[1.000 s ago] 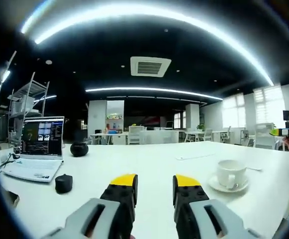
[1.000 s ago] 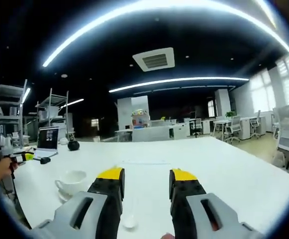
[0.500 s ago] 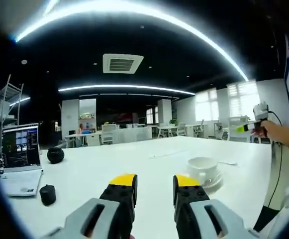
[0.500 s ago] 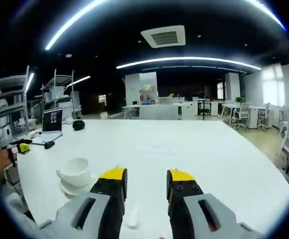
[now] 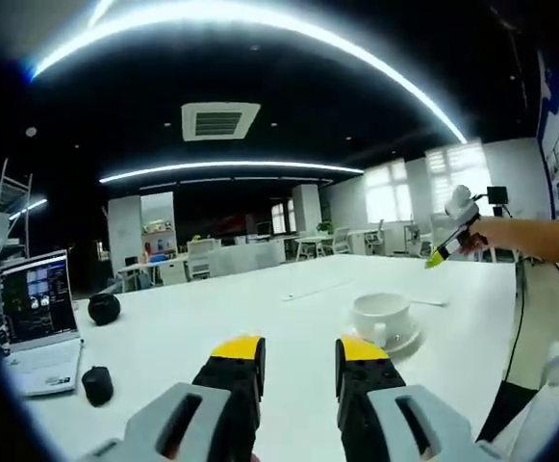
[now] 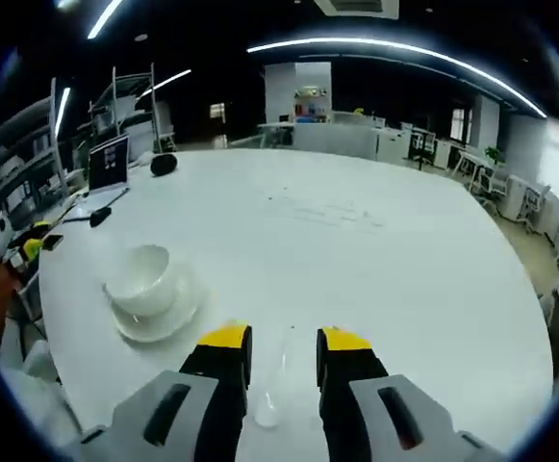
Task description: Tidy tabletop coffee trays, cups and spoons，present forward
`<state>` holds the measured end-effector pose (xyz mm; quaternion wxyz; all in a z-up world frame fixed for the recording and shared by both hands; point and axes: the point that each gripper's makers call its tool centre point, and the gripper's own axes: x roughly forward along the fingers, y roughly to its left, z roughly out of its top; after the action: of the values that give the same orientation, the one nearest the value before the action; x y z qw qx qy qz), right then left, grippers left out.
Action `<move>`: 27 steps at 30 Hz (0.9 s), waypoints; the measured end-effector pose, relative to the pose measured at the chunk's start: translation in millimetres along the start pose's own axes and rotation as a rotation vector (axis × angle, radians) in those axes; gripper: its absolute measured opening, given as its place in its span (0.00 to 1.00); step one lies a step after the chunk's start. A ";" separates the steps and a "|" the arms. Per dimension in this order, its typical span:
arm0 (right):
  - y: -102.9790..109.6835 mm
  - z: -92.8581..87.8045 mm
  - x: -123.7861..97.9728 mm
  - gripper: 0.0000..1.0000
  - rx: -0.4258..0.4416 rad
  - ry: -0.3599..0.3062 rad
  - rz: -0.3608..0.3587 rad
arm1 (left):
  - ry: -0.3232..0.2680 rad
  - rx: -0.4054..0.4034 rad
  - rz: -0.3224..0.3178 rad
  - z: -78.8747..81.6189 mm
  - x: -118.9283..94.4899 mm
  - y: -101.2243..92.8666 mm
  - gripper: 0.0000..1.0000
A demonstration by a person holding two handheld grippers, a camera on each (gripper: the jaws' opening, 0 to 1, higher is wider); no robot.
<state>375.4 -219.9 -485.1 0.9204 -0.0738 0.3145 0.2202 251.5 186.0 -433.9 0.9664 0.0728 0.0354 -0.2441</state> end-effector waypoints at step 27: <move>-5.4 -56.2 51.5 0.24 -0.075 0.214 -0.027 | 0.001 -0.007 0.026 -4.1 -9.5 3.3 0.32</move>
<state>383.4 -221.6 -561.1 0.8809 -0.1357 0.4017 0.2105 244.6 194.0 -436.5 0.9697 0.0699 0.0359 -0.2311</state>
